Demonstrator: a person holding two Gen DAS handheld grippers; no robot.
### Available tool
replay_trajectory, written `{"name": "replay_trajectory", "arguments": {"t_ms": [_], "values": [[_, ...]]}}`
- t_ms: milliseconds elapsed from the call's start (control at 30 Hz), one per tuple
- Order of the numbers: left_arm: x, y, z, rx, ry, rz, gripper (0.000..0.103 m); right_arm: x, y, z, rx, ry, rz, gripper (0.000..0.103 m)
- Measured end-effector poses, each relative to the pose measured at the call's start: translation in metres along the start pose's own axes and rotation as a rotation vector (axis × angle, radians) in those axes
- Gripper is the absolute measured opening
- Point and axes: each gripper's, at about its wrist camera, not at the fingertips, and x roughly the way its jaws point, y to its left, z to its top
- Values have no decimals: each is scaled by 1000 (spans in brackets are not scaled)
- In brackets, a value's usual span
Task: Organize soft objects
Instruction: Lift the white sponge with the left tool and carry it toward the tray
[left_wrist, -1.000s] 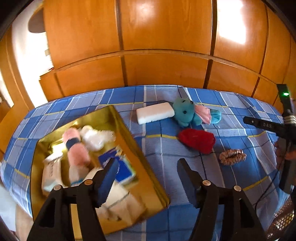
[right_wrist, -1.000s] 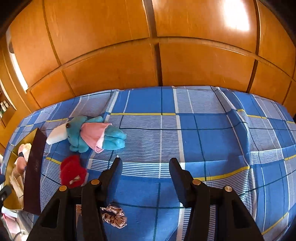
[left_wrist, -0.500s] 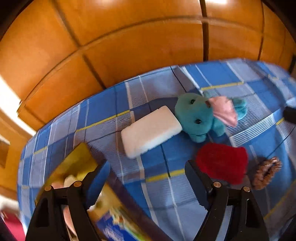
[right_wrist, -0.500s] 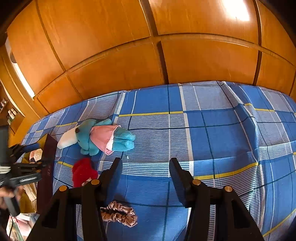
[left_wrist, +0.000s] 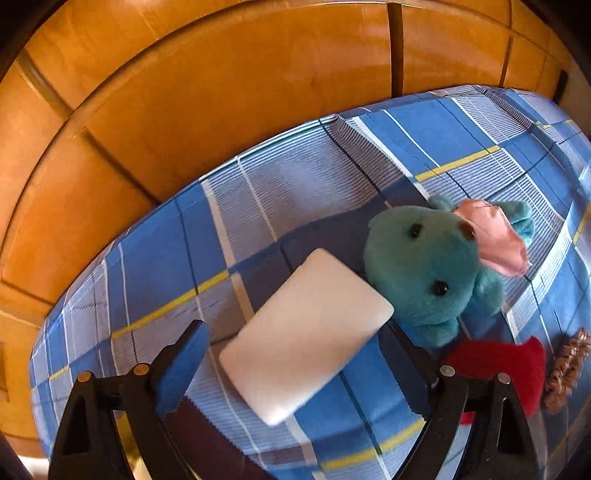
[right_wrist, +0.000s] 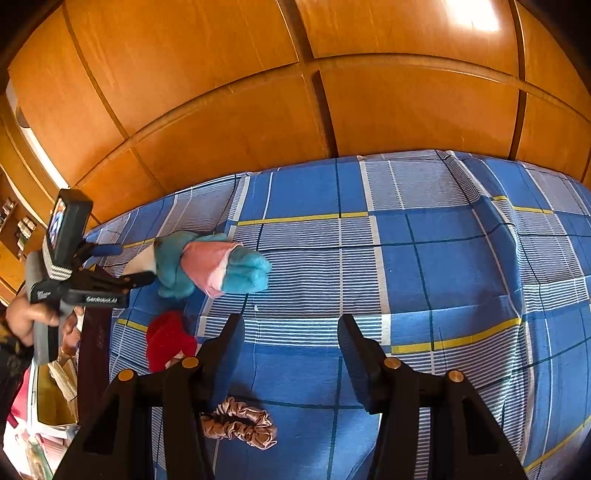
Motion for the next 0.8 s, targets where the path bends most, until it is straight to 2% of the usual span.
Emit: {"name": "replay_trajectory", "arguments": {"t_ms": [33, 100, 133, 167, 267, 533, 800], "values": [[2, 1, 1, -3, -5, -15, 94, 1, 0, 0, 1, 3, 1, 53], [8, 2, 2, -20, -1, -49, 87, 2, 0, 0, 4, 8, 3, 53], [12, 3, 2, -34, 12, -71, 75, 2, 0, 0, 4, 9, 3, 53], [16, 3, 0, -41, 27, -82, 73, 2, 0, 0, 4, 10, 2, 53], [10, 0, -4, -35, 2, -66, 66, 3, 1, 0, -1, 10, -3, 53], [-48, 5, -28, -123, -94, -45, 65, 1, 4, -1, -18, 1, -18, 53], [-121, -14, -74, -252, -177, -53, 67, 8, 13, -7, -79, 16, -39, 53]]}}
